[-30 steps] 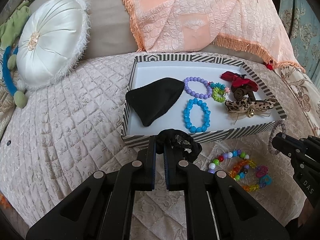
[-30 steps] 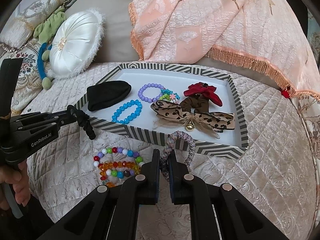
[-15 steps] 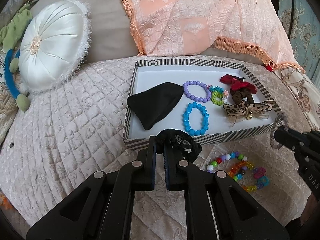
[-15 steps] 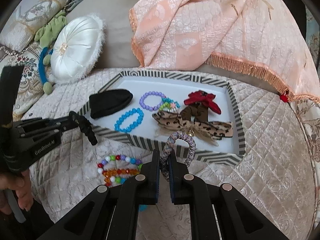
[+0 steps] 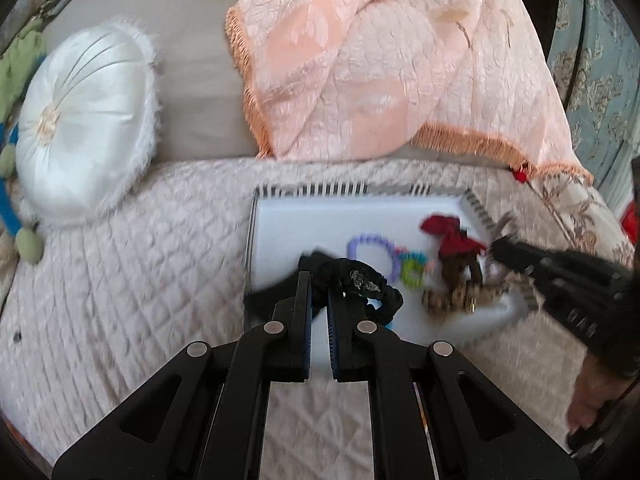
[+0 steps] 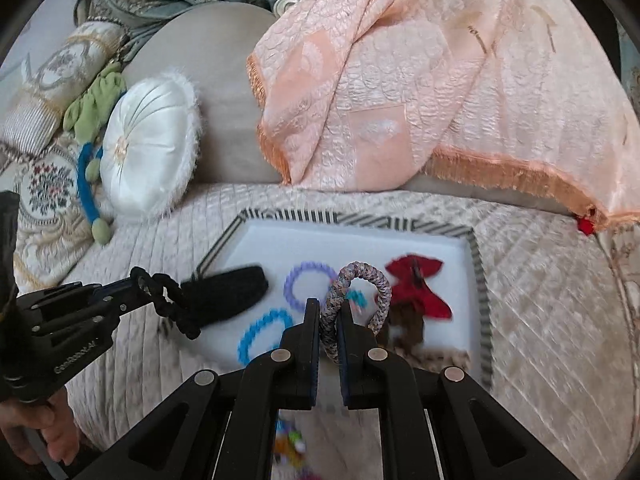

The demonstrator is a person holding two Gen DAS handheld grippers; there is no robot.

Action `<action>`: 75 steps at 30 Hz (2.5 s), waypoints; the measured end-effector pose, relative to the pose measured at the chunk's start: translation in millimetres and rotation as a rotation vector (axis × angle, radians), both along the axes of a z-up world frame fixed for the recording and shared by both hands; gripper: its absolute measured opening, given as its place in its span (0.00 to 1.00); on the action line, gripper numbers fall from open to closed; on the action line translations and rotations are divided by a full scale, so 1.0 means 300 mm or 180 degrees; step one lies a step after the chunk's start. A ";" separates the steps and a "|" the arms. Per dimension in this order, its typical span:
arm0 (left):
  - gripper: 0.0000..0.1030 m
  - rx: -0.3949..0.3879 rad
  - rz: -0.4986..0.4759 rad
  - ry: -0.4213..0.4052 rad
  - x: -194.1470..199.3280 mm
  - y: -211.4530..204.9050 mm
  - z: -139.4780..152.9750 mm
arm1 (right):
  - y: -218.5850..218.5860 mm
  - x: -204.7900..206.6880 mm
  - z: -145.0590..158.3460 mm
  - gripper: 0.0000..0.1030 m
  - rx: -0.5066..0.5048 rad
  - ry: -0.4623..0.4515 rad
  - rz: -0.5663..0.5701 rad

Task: Organize jewelry
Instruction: 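Carry the scrunchie and braided tie with both tools over the tray, then open both tools to release the scrunchie and braided tie in the tray, then move both open tools back to the remaining jewelry pile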

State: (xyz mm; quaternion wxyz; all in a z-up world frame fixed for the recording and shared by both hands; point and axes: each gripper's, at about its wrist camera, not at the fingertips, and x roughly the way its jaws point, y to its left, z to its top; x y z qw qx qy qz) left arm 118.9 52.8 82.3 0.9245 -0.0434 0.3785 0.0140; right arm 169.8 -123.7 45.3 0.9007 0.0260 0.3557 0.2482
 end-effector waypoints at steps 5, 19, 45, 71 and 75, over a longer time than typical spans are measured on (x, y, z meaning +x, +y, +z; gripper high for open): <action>0.05 -0.0098 0.0009 0.0040 0.165 0.004 -0.010 | 0.037 0.131 -0.039 0.07 0.0134 0.0152 0.0046; 0.05 -0.0294 0.0273 0.0481 0.433 0.081 -0.225 | 0.162 0.470 -0.216 0.07 -0.0126 0.0655 0.0067; 0.42 -0.0066 0.0472 0.0555 0.402 0.102 -0.234 | 0.051 0.486 -0.200 0.30 0.0565 0.0796 0.0086; 0.42 -0.0114 0.0319 0.0340 0.307 0.056 -0.121 | -0.066 0.361 -0.129 0.31 0.0409 0.0680 -0.0337; 0.42 -0.0091 0.0189 0.0247 0.198 0.029 -0.090 | -0.084 0.234 -0.123 0.31 0.0293 0.0601 -0.0245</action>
